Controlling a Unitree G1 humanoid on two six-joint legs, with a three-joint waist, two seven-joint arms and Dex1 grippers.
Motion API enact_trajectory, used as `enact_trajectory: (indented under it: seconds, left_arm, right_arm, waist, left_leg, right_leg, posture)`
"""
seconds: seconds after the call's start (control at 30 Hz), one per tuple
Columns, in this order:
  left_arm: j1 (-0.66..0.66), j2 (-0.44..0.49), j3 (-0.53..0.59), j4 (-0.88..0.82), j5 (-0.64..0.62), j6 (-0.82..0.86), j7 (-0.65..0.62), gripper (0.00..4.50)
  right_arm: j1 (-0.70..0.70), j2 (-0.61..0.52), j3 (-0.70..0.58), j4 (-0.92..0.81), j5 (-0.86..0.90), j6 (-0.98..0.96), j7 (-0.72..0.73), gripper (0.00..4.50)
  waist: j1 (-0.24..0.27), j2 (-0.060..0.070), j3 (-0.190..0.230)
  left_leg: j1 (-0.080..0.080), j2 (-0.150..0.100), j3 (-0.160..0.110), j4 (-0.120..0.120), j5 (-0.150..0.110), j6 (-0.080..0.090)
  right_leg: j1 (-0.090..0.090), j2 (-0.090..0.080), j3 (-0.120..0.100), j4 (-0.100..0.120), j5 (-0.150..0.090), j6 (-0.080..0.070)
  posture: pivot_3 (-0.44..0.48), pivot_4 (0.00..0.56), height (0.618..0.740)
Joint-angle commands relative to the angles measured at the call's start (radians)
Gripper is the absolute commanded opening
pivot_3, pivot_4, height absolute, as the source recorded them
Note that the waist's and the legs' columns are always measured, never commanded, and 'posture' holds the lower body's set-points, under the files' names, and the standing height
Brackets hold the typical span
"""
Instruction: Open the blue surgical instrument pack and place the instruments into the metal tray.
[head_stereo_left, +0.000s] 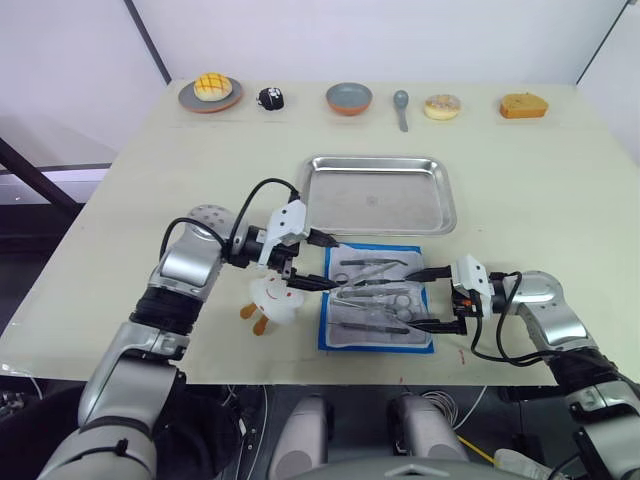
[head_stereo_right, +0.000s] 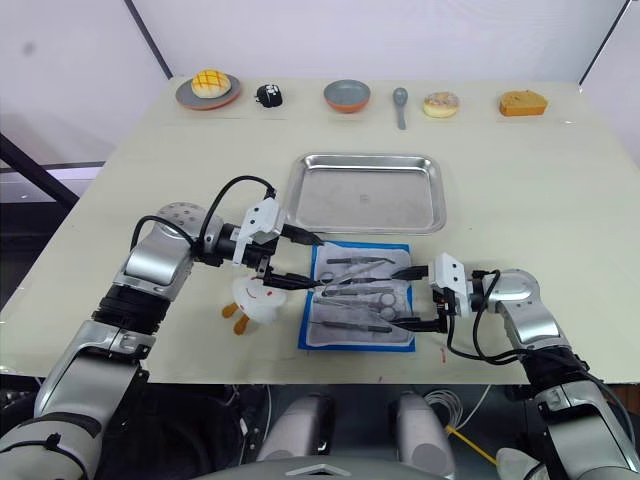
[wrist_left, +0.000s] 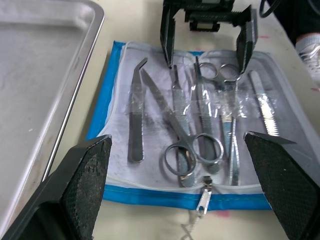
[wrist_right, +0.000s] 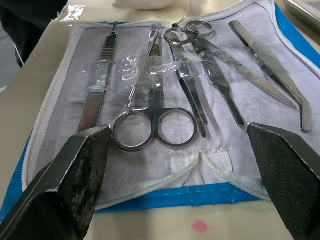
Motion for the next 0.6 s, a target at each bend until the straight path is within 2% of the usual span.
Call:
enact_trajectory:
  seconds: [0.03,0.1,0.17,0.2,0.27,0.3,0.6]
  left_arm:
    - [-0.036,-0.028,-0.012,0.021,0.034,-0.046,0.022,2.80]
    - [-0.048,-0.046,-0.020,0.039,0.055,-0.051,0.040,1.88]
    - [-0.062,-0.067,-0.029,0.060,0.076,-0.051,0.056,1.88]
    - [-0.069,-0.077,-0.032,0.065,0.079,-0.037,0.061,1.52]
    - [-0.080,-0.091,-0.041,0.078,0.100,-0.045,0.075,1.19]
    - [-0.084,-0.097,-0.046,0.084,0.111,-0.048,0.083,0.85]
    - [-0.088,-0.129,-0.061,0.090,0.161,-0.068,0.123,0.85]
  right_arm:
    - [0.025,-0.007,0.023,0.053,-0.047,0.006,-0.003,4.50]
    - [0.027,-0.007,0.022,0.046,-0.045,0.008,-0.007,4.50]
    - [0.029,-0.008,0.021,0.035,-0.042,0.012,-0.012,4.50]
    - [0.030,-0.008,0.020,0.033,-0.042,0.013,-0.014,4.50]
    - [0.032,-0.010,0.019,0.029,-0.041,0.015,-0.016,4.50]
    - [0.033,-0.011,0.019,0.027,-0.041,0.016,-0.017,4.50]
    - [0.048,-0.018,0.015,-0.010,-0.035,0.045,-0.028,4.50]
  waist:
    - [0.000,0.000,0.000]
    - [0.000,0.000,0.000]
    - [0.000,0.000,0.000]
    - [0.000,0.000,0.000]
    - [0.000,0.000,0.000]
    - [0.000,0.000,0.000]
    - [0.000,0.000,0.000]
  left_leg:
    - [0.000,0.000,0.000,0.000,0.000,0.000]
    - [0.000,0.000,0.000,0.000,0.000,0.000]
    - [0.000,0.000,0.000,0.000,0.000,0.000]
    - [0.000,0.000,0.000,0.000,0.000,0.000]
    - [0.000,0.000,0.000,0.000,0.000,0.000]
    - [0.000,0.000,0.000,0.000,0.000,0.000]
    - [0.000,0.000,0.000,0.000,0.000,0.000]
  right_leg:
    - [0.000,0.000,0.000,0.000,0.000,0.000]
    - [0.000,0.000,0.000,0.000,0.000,0.000]
    - [0.000,0.000,0.001,0.000,0.000,0.000]
    - [0.000,0.000,0.001,0.001,0.000,0.000]
    - [0.000,0.000,0.001,0.001,0.000,0.000]
    - [0.000,0.000,0.001,0.001,0.000,0.000]
    - [0.000,0.000,0.001,0.001,0.000,0.000]
  posture:
    - [0.000,0.150,0.740]
    - [0.000,0.150,0.740]
    - [0.000,0.150,0.740]
    - [0.000,0.150,0.740]
    - [0.000,0.150,0.740]
    - [0.000,0.150,0.740]
    - [0.000,0.150,0.740]
